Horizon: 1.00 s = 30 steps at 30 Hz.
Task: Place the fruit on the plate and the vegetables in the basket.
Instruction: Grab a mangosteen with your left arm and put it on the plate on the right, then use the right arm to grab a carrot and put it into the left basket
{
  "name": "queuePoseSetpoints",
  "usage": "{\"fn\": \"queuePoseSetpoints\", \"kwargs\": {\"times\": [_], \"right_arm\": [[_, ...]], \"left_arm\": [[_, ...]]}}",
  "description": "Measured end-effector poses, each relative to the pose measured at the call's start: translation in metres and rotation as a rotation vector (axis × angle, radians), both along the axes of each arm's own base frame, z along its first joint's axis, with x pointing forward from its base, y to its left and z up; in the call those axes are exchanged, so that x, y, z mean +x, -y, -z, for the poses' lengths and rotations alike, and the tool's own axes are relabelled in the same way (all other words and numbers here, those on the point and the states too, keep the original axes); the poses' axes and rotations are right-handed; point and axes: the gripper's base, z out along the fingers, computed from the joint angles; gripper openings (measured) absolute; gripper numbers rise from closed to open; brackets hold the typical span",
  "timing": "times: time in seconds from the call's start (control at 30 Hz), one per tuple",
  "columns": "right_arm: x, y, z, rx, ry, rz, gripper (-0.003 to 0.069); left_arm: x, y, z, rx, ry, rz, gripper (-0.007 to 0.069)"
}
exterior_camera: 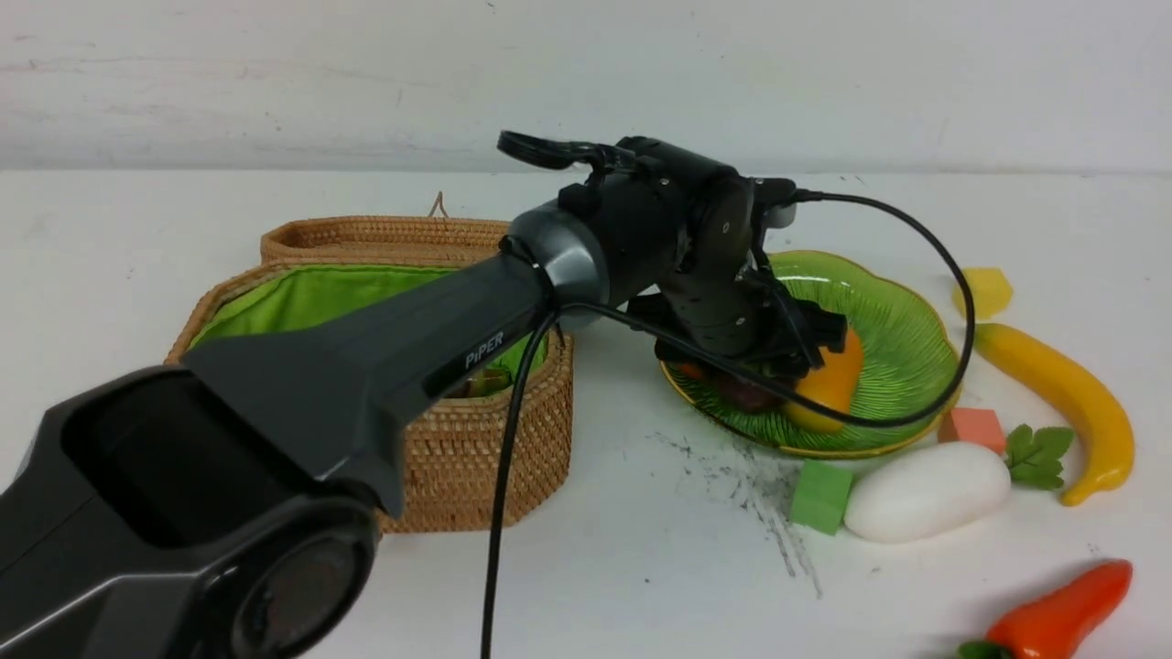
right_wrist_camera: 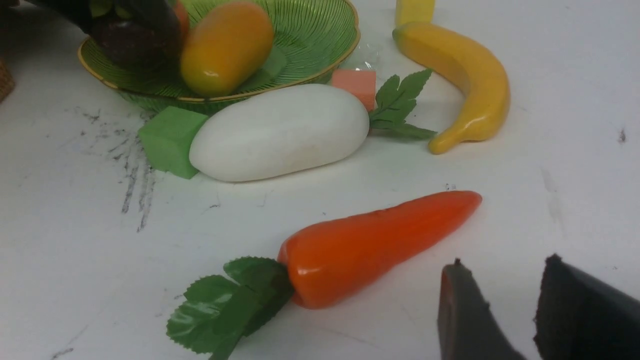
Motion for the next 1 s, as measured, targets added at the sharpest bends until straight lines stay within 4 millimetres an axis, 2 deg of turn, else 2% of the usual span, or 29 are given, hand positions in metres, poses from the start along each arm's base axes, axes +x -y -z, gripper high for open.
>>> {"fn": "queuePoseSetpoints", "kwargs": {"times": [0.07, 0.23, 0.37, 0.4, 0.43, 0.53, 0.67, 0.77, 0.87, 0.9, 0.97, 1.0], "right_arm": [[0.0, 0.0, 0.0, 0.0, 0.0, 0.0, 0.0245], [0.0, 0.0, 0.0, 0.0, 0.0, 0.0, 0.0245], [0.0, 0.0, 0.0, 0.0, 0.0, 0.0, 0.0245], [0.0, 0.0, 0.0, 0.0, 0.0, 0.0, 0.0245], [0.0, 0.0, 0.0, 0.0, 0.0, 0.0, 0.0245], [0.0, 0.0, 0.0, 0.0, 0.0, 0.0, 0.0245], [0.0, 0.0, 0.0, 0.0, 0.0, 0.0, 0.0245], [0.0, 0.0, 0.0, 0.0, 0.0, 0.001, 0.0245], [0.0, 0.0, 0.0, 0.0, 0.0, 0.001, 0.0245], [0.0, 0.0, 0.0, 0.0, 0.0, 0.001, 0.0245], [0.0, 0.0, 0.0, 0.0, 0.0, 0.001, 0.0245], [0.0, 0.0, 0.0, 0.0, 0.0, 0.001, 0.0245]], "left_arm": [[-0.001, -0.001, -0.002, 0.002, -0.009, -0.001, 0.0568], [-0.007, -0.005, -0.025, -0.018, 0.009, -0.001, 0.0596], [-0.018, -0.017, -0.071, -0.027, 0.078, 0.001, 0.0582], [-0.018, -0.018, -0.07, -0.018, 0.077, 0.003, 0.0582], [-0.025, -0.026, -0.092, 0.004, 0.107, 0.02, 0.057], [-0.044, -0.044, -0.129, 0.05, 0.135, 0.06, 0.0537], [-0.091, -0.084, -0.2, 0.068, 0.17, 0.091, 0.0433], [-0.122, -0.113, -0.24, 0.034, 0.236, 0.073, 0.0344], [-0.151, -0.139, -0.258, 0.014, 0.257, 0.049, 0.0228], [-0.153, -0.141, -0.258, 0.012, 0.255, 0.047, 0.0213], [-0.174, -0.159, -0.252, 0.014, 0.212, 0.017, 0.0127], [-0.18, -0.164, -0.242, 0.031, 0.181, 0.012, 0.0107]]}}
